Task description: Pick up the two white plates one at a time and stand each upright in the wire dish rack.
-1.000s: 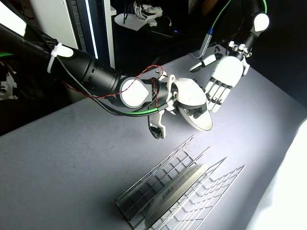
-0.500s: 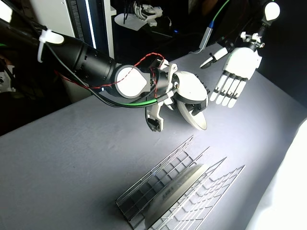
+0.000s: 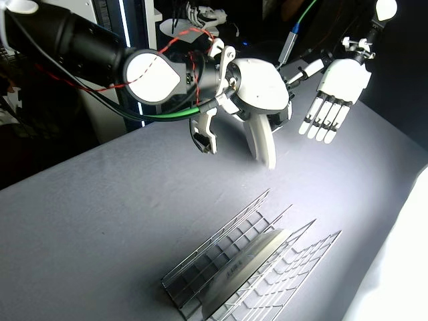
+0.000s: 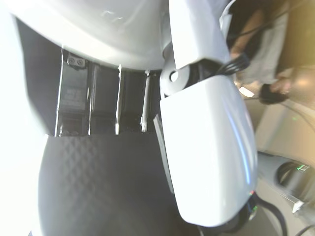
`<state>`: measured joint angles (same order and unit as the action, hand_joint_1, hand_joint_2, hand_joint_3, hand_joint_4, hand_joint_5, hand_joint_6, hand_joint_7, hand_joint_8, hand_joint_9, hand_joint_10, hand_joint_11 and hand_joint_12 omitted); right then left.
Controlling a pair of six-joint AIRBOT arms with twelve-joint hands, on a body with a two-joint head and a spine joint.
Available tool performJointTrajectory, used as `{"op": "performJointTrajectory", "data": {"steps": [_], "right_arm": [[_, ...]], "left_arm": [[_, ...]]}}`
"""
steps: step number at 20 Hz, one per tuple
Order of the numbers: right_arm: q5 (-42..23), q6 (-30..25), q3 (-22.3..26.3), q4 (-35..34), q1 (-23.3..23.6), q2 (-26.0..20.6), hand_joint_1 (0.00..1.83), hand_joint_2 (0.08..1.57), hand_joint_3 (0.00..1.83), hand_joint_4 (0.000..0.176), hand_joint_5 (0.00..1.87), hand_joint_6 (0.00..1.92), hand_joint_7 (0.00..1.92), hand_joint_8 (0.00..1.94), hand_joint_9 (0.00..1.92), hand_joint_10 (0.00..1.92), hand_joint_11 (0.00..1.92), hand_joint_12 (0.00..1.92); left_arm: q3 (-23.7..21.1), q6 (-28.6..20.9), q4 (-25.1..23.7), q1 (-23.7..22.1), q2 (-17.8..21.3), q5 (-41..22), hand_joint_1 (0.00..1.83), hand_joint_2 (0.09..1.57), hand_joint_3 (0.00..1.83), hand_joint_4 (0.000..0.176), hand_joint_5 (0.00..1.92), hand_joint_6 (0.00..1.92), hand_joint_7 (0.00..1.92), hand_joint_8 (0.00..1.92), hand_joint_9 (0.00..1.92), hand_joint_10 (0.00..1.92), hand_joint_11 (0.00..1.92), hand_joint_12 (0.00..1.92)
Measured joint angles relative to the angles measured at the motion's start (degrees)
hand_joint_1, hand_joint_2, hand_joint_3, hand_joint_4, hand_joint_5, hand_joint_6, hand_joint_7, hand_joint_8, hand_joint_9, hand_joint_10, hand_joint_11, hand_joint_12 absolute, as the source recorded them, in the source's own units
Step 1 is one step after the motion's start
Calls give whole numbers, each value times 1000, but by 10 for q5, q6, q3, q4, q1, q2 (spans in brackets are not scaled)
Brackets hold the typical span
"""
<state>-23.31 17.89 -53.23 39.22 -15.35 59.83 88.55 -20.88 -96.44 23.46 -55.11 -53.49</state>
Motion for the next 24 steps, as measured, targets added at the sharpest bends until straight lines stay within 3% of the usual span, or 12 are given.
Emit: {"op": "performJointTrajectory", "data": {"steps": [6,8,15,24], "right_arm": [[10,0,9,-43,16,-24,1376,1114,0,0,850,1103,1014,908,948,1133,733,1087],[11,-2,14,-84,27,-32,1381,1102,0,0,873,1071,1051,841,974,1098,753,1079],[17,-6,40,-197,45,-59,1376,1117,0,0,825,1130,1011,921,957,1117,768,1072],[24,-6,47,-402,58,-115,1375,1122,0,0,829,1128,1007,927,935,1153,704,1145]], "left_arm": [[11,-2,1,0,0,-2,0,1025,1,0,128,4,74,1,36,3,7,45],[17,-6,2,0,0,2,0,1014,0,0,131,5,76,2,36,2,7,47],[17,-14,1,0,0,-1,0,1022,0,0,128,1,80,2,38,2,5,54],[17,-19,0,-6,-1,-2,0,1020,0,0,136,2,84,1,43,2,1,70]]}}
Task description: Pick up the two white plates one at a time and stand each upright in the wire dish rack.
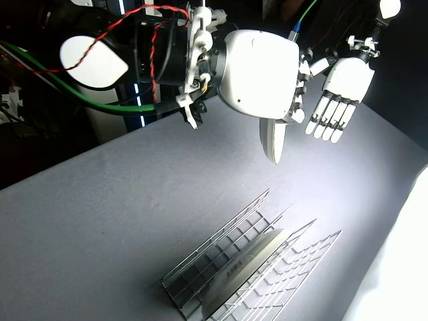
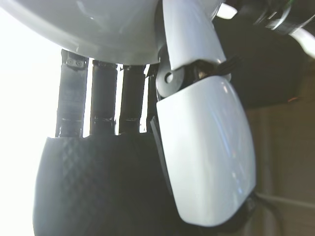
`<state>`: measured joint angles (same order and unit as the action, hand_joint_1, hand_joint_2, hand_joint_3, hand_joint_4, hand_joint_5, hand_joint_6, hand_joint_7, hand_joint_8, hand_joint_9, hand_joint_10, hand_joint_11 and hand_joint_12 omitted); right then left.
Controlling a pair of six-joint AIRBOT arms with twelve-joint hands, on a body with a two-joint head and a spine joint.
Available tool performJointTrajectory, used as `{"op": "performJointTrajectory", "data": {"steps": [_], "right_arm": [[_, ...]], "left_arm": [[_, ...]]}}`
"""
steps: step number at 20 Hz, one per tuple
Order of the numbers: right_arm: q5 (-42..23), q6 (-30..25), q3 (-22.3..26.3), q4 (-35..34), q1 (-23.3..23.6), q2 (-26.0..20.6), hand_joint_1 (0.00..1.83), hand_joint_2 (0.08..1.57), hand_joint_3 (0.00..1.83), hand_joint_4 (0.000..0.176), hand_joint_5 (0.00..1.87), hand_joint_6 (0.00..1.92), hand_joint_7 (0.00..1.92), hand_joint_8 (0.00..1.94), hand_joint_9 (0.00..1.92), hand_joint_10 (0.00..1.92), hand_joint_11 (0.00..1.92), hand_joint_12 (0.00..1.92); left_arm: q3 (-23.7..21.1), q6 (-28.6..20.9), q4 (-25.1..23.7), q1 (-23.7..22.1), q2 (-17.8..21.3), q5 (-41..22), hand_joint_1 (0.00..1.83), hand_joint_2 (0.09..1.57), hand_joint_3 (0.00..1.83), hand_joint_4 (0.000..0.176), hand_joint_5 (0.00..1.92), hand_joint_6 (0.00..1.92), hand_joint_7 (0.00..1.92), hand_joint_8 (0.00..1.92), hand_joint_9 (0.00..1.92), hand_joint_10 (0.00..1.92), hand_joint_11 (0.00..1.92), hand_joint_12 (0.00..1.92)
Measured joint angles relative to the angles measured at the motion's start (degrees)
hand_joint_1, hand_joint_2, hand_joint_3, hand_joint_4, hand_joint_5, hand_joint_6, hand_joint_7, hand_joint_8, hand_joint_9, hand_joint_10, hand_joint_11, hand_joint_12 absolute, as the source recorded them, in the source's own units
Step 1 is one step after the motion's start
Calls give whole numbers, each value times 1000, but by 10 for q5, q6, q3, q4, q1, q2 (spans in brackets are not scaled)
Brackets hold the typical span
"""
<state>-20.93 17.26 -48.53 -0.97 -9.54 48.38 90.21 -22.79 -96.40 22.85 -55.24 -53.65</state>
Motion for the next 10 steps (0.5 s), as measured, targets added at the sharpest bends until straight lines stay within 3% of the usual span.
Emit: {"op": "performJointTrajectory", "data": {"steps": [10], "right_arm": [[20,0,-16,-111,0,-44,1376,1121,1,0,797,1145,1019,897,958,1136,719,1158]], "left_arm": [[6,-1,-1,0,-3,1,0,1024,0,0,146,6,95,6,54,6,12,88]]}}
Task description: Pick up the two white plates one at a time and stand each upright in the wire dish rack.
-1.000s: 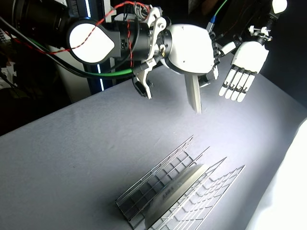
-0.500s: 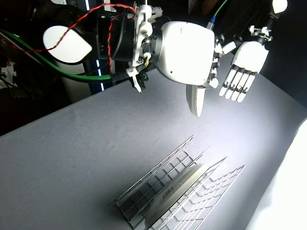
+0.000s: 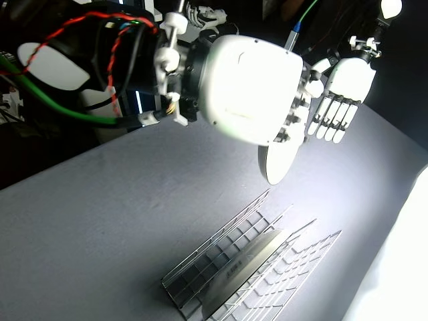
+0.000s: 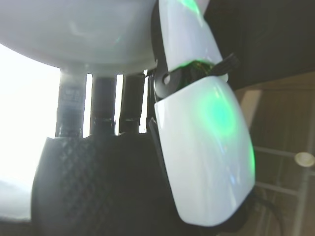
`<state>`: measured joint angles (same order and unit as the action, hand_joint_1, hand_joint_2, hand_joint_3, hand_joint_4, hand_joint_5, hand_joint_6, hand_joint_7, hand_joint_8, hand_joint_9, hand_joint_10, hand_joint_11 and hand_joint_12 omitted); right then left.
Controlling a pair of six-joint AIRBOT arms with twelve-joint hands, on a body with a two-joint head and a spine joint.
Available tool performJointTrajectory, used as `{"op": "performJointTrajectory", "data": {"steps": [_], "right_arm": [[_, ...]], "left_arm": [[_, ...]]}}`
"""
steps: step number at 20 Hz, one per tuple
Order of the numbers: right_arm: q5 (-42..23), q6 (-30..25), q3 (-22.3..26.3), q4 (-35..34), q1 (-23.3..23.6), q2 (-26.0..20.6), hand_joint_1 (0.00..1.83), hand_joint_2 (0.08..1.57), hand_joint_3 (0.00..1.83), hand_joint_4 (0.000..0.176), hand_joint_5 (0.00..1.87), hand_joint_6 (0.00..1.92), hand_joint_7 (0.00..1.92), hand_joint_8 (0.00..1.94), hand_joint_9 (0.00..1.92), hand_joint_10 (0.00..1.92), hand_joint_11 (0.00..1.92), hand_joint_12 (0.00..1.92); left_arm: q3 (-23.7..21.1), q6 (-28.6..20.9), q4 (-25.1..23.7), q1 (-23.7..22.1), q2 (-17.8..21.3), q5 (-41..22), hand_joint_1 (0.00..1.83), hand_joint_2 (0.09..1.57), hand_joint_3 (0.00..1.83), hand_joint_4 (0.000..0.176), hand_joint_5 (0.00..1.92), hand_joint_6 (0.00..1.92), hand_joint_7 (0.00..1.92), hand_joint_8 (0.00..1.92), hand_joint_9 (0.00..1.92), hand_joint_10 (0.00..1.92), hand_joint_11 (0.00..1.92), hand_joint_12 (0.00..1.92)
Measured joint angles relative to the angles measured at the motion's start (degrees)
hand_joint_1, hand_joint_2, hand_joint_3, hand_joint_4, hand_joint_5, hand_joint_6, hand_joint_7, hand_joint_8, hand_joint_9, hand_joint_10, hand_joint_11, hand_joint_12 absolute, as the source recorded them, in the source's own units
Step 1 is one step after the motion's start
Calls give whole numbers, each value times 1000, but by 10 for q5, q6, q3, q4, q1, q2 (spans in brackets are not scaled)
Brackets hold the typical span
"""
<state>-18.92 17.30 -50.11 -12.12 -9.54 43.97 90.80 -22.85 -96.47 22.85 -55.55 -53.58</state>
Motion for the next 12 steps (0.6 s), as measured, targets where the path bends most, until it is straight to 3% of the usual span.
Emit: {"op": "performJointTrajectory", "data": {"steps": [12], "right_arm": [[-24,-1,-65,-9,-76,-8,1379,1112,1,0,824,1101,1046,849,963,1139,697,1180]], "left_arm": [[-1,-2,-1,-5,0,-1,0,1029,0,0,141,2,95,5,58,5,5,93]]}}
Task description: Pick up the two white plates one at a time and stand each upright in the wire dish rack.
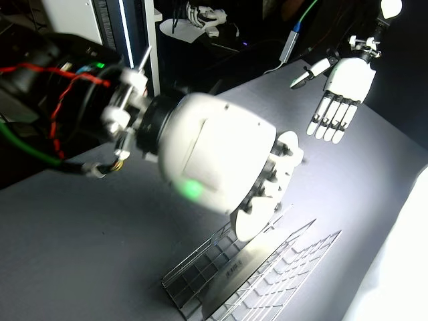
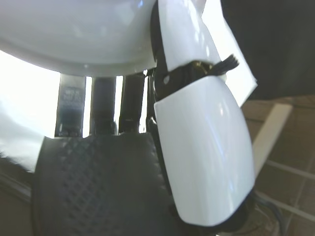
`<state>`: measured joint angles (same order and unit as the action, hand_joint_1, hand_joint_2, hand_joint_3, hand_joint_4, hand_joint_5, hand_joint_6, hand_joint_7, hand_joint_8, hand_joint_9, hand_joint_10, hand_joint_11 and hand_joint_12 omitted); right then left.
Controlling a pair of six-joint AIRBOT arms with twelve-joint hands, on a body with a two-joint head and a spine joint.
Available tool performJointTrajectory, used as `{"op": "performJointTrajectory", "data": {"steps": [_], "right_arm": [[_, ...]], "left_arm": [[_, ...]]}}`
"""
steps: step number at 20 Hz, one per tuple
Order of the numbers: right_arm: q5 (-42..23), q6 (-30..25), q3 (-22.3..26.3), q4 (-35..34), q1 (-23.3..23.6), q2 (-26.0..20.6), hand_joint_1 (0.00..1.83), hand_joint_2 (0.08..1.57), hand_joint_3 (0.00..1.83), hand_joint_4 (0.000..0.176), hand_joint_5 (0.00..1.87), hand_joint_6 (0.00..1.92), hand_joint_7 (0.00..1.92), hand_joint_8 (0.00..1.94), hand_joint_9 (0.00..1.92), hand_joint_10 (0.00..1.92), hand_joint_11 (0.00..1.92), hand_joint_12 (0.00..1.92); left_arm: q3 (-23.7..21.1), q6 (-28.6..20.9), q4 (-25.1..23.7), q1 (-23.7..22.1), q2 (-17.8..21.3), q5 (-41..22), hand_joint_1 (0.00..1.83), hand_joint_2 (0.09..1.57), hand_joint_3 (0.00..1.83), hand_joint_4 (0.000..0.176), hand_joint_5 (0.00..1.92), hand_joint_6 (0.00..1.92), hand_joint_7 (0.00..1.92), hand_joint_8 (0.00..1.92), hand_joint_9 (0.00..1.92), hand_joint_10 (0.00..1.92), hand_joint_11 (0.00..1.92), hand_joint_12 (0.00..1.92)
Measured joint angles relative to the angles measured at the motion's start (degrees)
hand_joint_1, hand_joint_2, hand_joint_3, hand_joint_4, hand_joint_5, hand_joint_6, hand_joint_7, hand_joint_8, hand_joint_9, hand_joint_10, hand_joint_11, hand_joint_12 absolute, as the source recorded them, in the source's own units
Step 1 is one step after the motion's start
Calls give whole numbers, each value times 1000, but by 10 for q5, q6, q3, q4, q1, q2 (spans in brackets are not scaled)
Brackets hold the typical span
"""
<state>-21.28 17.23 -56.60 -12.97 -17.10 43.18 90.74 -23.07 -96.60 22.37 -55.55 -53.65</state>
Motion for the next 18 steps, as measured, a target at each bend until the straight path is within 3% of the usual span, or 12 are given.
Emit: {"op": "performJointTrajectory", "data": {"steps": [10,18], "right_arm": [[-76,14,-37,38,-82,14,1381,1099,0,0,880,1063,1073,781,967,1120,695,1159],[-80,24,-49,47,-89,19,1378,1110,0,0,835,1103,1049,840,963,1131,693,1183]], "left_arm": [[7,0,0,-1,-1,-1,0,1028,0,0,142,4,97,4,59,4,5,95],[9,-5,-2,-5,-3,-2,0,1037,3,0,155,6,106,6,72,7,14,121]]}}
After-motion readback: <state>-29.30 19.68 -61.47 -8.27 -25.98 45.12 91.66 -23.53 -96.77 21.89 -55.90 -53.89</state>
